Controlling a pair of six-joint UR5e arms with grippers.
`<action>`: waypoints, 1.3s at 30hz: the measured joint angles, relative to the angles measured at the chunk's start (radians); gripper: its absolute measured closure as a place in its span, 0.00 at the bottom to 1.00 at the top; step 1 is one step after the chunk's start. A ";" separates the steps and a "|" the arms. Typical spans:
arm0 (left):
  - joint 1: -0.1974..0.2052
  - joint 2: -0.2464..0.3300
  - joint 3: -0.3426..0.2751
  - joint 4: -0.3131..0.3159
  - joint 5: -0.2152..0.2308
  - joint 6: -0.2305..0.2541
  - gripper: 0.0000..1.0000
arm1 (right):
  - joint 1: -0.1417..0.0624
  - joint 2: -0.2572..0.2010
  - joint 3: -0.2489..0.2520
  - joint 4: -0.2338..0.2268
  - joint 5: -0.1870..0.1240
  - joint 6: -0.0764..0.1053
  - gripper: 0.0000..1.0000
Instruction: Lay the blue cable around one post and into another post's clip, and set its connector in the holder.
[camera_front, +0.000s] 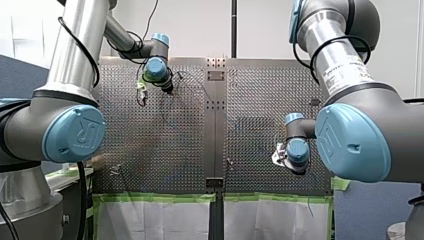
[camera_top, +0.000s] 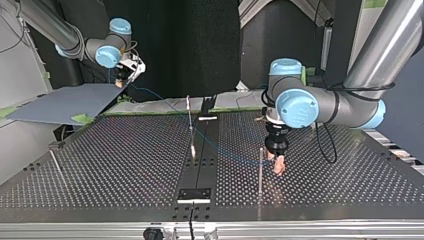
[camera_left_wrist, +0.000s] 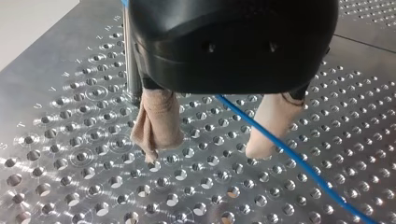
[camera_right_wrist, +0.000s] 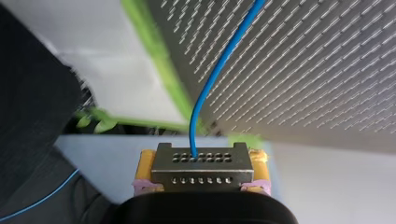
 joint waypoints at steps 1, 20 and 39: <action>-0.001 0.000 0.000 0.000 -0.002 0.002 0.00 | -0.007 0.008 0.008 -0.008 -0.001 0.005 1.00; -0.011 -0.001 0.000 0.000 -0.017 0.012 0.00 | -0.160 0.162 0.066 -0.162 -0.079 0.015 1.00; -0.010 -0.001 -0.025 0.022 -0.009 0.006 0.00 | -0.215 0.322 0.033 -0.322 -0.103 -0.018 1.00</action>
